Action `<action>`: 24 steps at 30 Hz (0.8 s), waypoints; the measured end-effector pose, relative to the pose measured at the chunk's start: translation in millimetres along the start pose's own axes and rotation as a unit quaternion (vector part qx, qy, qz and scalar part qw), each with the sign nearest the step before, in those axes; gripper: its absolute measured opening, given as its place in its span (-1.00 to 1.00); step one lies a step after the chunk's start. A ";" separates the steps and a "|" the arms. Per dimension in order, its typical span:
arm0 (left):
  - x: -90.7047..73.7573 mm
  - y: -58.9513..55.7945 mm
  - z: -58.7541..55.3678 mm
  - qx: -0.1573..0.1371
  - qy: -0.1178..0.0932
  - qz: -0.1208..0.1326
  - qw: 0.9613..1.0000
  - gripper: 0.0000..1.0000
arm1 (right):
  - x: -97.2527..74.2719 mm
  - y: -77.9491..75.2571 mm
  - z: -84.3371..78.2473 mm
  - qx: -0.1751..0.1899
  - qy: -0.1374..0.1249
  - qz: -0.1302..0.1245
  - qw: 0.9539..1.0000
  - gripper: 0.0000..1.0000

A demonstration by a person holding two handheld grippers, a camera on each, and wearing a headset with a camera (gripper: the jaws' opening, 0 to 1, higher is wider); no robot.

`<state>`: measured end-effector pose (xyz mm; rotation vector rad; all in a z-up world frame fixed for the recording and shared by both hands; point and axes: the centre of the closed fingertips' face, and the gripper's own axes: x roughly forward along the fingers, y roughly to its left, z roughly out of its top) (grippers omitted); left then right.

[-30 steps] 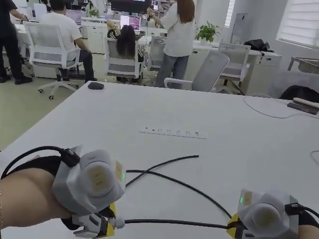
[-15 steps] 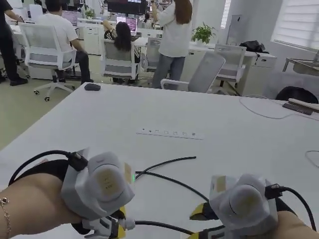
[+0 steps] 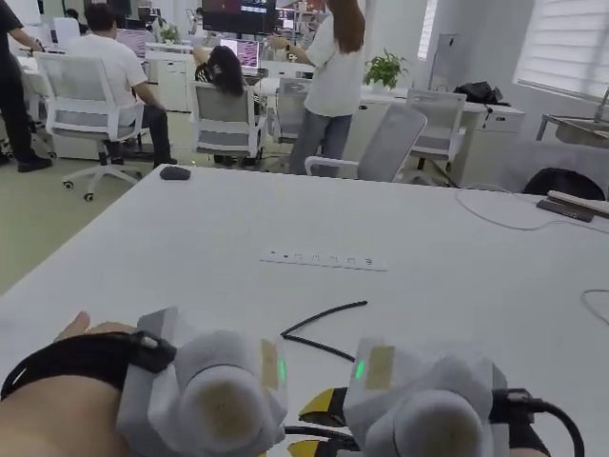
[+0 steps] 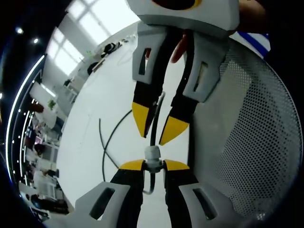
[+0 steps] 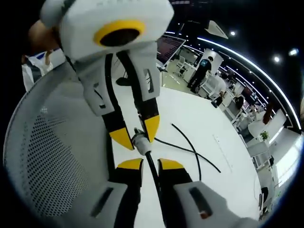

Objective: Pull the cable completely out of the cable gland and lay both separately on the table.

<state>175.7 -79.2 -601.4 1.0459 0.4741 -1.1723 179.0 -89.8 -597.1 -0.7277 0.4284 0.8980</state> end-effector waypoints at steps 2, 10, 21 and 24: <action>-3.9 -4.1 4.2 0.005 -0.007 0.008 1.000 -0.68 | -0.6 5.8 0.0 -0.004 -0.002 0.002 1.000 -0.80; -1.8 -7.4 5.5 0.009 -0.009 0.020 1.000 -0.68 | -4.2 11.2 -2.9 -0.051 0.006 -0.009 0.999 -0.92; -2.5 -3.0 15.1 -0.001 -0.022 0.028 0.999 -0.68 | -29.9 -0.9 -17.3 -0.003 -0.007 -0.026 1.000 -0.94; -2.6 -1.9 14.9 0.000 -0.020 0.031 0.999 -0.68 | -33.1 -2.7 -21.2 -0.006 -0.007 -0.028 1.000 -0.95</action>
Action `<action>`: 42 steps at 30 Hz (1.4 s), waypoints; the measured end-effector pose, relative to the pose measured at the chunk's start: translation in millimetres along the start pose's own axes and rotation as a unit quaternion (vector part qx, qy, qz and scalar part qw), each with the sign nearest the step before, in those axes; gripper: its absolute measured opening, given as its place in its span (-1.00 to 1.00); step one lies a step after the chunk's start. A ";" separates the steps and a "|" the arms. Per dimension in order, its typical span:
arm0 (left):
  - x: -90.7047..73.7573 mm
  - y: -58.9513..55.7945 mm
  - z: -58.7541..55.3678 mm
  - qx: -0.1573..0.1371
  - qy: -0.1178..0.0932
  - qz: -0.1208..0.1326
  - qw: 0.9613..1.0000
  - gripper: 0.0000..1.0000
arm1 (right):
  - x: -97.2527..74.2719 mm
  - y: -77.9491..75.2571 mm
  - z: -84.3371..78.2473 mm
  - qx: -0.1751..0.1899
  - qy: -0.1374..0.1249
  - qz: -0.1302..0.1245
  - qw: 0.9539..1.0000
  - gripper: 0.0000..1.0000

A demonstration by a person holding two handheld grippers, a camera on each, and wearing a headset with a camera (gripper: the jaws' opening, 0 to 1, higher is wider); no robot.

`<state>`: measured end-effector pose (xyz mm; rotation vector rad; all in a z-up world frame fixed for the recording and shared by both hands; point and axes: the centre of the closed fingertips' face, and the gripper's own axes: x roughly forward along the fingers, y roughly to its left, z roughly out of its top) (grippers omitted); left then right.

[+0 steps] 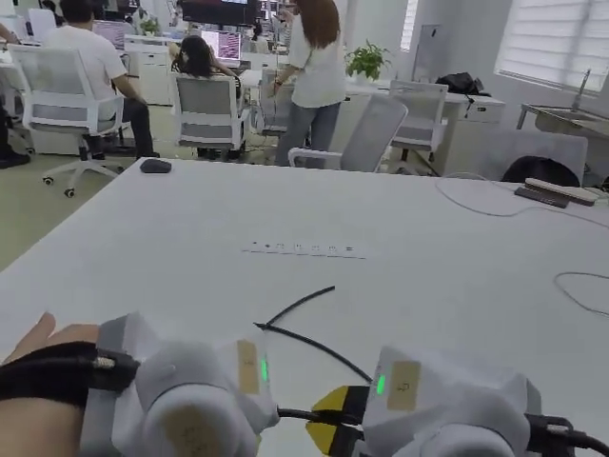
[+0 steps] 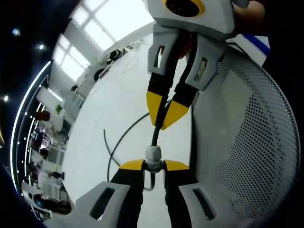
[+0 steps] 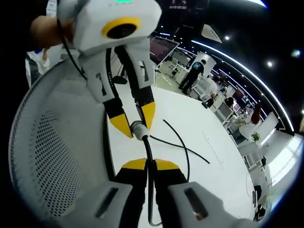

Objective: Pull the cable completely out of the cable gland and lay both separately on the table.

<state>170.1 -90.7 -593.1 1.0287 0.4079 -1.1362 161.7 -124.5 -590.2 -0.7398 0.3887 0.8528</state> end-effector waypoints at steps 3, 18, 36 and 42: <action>-1.6 3.9 -3.8 -0.004 0.004 0.008 1.000 -0.68 | -4.4 -3.8 -4.5 0.007 0.001 -0.004 1.000 -0.95; -9.0 12.1 -20.3 -0.037 0.022 0.026 0.999 -0.68 | -9.3 -16.2 -46.9 0.062 0.055 -0.007 0.997 -0.95; -3.9 -2.5 -13.2 -0.019 0.028 0.006 0.999 -0.68 | -5.2 4.7 0.0 0.029 0.036 0.033 0.998 -0.68; -4.1 -5.3 -4.5 -0.008 0.019 0.004 1.000 -0.68 | 3.9 14.9 25.6 0.002 0.009 0.043 0.999 -0.70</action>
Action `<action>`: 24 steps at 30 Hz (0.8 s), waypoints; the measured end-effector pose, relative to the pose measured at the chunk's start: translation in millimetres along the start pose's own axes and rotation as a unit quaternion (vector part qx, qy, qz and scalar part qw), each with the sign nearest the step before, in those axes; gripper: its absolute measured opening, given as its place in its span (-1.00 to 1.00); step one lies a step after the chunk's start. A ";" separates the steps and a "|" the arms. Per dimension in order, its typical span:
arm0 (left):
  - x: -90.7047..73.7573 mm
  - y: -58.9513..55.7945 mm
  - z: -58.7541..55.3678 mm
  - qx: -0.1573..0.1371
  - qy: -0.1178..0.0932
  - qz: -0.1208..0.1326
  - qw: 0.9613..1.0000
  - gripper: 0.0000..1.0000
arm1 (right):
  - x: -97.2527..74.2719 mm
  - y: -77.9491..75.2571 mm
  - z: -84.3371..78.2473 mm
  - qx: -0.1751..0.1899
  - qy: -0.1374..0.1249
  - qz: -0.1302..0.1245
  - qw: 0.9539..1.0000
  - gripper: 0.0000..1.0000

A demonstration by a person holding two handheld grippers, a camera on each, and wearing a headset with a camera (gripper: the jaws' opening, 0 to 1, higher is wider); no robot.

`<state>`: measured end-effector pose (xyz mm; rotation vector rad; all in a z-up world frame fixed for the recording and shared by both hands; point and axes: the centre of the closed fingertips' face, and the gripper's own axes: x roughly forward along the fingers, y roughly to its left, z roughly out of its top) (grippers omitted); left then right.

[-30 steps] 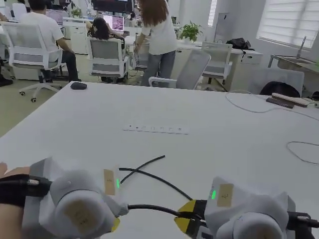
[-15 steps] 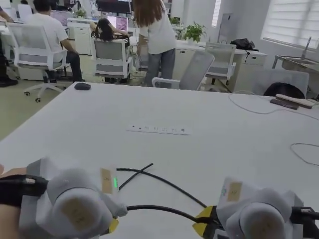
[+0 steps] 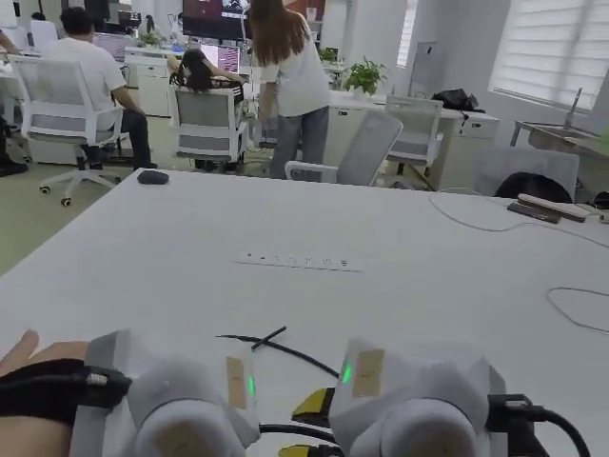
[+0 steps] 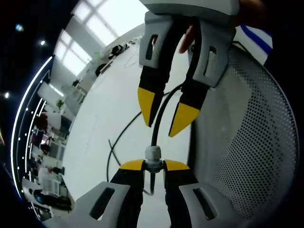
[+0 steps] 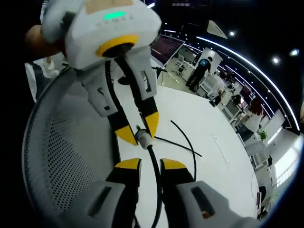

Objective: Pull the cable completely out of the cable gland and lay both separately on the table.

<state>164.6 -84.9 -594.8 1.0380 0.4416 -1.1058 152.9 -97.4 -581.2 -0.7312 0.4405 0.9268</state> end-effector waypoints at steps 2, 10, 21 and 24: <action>-0.5 -2.8 2.2 0.003 -0.003 -0.003 1.000 -0.68 | 2.1 1.9 4.6 -0.017 -0.005 0.005 1.000 -0.70; -2.8 -3.0 -0.5 0.008 -0.004 -0.006 1.000 -0.68 | 6.3 7.3 10.1 -0.047 -0.010 0.019 0.999 -0.85; -0.7 3.7 -10.8 0.000 0.005 -0.001 1.000 -0.68 | 7.2 -5.2 -1.7 -0.056 0.008 0.019 0.998 -1.00; 1.1 4.9 -11.6 0.000 0.007 0.000 1.000 -0.68 | 9.5 -7.2 -2.8 -0.053 0.010 0.026 0.998 -0.99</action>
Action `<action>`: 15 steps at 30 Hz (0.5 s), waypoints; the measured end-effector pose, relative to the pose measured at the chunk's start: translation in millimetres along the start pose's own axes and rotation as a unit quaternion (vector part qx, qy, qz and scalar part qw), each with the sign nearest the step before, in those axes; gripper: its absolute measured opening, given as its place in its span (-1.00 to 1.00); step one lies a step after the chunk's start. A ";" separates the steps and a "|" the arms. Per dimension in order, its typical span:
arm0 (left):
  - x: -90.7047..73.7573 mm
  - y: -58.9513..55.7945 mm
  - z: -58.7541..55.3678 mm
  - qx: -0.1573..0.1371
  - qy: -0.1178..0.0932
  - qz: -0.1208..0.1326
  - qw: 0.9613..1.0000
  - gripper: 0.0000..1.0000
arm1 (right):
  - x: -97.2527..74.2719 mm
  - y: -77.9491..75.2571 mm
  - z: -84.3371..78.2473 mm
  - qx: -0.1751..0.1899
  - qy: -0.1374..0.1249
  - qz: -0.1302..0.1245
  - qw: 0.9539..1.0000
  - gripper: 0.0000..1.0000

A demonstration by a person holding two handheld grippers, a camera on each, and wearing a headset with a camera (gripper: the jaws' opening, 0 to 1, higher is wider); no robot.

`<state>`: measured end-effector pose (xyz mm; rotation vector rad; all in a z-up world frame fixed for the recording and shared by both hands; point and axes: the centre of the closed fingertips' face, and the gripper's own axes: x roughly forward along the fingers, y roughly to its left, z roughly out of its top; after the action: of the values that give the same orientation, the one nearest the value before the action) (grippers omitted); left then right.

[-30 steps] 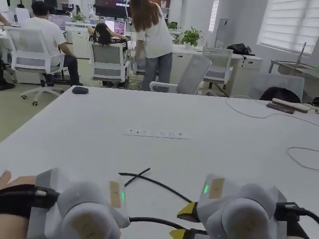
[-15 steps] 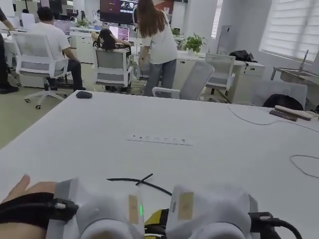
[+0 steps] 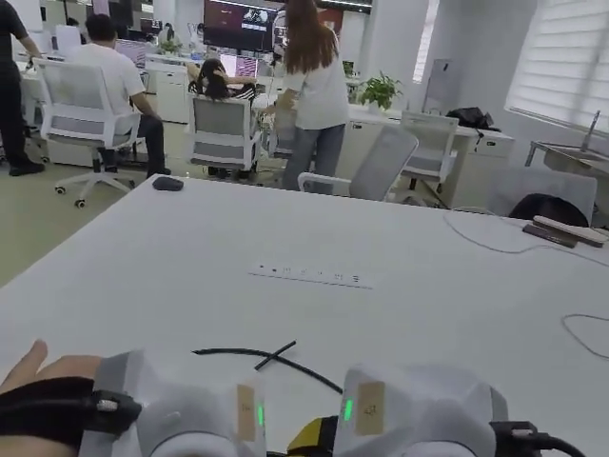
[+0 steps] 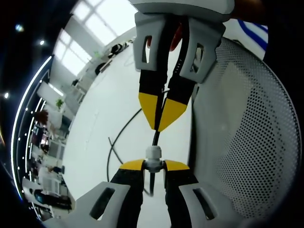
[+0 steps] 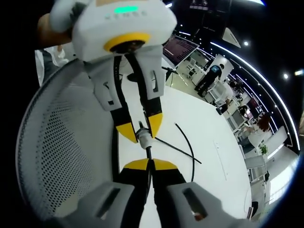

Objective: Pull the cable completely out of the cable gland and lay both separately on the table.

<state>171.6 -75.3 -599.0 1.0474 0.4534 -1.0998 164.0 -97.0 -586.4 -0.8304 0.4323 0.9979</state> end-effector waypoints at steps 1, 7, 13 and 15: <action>0.7 0.1 -0.3 -0.001 0.000 -0.001 1.000 -0.68 | -0.1 -0.4 -0.2 0.001 0.001 0.001 1.000 -0.97; 3.9 3.3 1.0 -0.010 -0.002 -0.003 1.000 -0.68 | -1.7 3.4 -5.0 0.008 0.005 0.028 1.000 -0.72; 6.2 3.7 12.6 0.000 -0.011 -0.004 1.000 -0.68 | 1.5 4.4 -6.6 0.006 0.007 0.030 0.999 -0.73; 6.6 2.5 16.7 0.004 -0.015 -0.005 1.000 -0.68 | 3.1 2.9 -6.6 0.003 0.008 0.027 1.000 -0.76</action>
<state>173.6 -92.8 -594.9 1.0362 0.4319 -1.1262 163.3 -99.6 -593.8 -0.8245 0.4727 1.0401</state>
